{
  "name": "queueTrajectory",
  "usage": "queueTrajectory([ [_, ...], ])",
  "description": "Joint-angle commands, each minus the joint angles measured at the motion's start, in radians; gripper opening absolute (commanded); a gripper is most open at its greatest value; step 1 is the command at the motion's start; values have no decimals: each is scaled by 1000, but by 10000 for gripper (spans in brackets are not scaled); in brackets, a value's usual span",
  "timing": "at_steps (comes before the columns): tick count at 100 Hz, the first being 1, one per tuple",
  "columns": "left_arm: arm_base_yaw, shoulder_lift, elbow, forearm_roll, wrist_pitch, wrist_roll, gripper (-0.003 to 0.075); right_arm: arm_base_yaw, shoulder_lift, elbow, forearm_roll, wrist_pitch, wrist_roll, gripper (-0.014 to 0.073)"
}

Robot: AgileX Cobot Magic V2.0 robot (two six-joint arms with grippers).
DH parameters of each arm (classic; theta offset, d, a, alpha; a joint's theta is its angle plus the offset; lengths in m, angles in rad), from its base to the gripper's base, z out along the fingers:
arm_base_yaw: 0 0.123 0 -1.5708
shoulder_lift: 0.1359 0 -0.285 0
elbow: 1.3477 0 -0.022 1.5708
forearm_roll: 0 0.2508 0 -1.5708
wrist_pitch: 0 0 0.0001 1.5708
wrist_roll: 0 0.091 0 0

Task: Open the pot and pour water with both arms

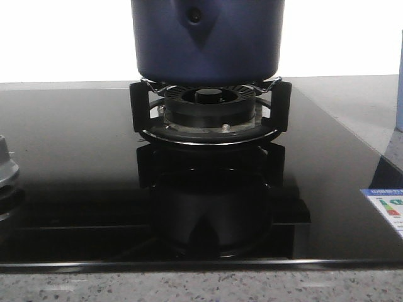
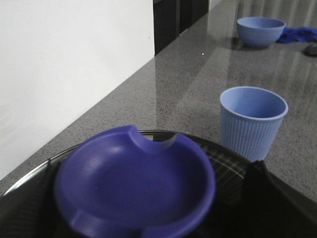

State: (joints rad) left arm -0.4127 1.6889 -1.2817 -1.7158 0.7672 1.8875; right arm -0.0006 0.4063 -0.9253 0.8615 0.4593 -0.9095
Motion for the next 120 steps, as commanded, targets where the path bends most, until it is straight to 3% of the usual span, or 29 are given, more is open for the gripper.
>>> queueTrajectory([
  [1,-7,-30,-31,-94,29,3,639,3,11,-25,28,-43,-11,585],
  [24,-7,-13,-31,-123,58,3,613,3,11,-25,28,-34,-11,585],
  [50,-7,-13,-31,-123,58,3,370,3,11,-25,28,-31,-11,584],
  [69,-7,-13,-31,-126,58,3,263,3,11,-23,26,-31,-11,584],
  [120,41,-97,-89,-136,56,-3,251,3,11,13,25,-50,-11,584],
])
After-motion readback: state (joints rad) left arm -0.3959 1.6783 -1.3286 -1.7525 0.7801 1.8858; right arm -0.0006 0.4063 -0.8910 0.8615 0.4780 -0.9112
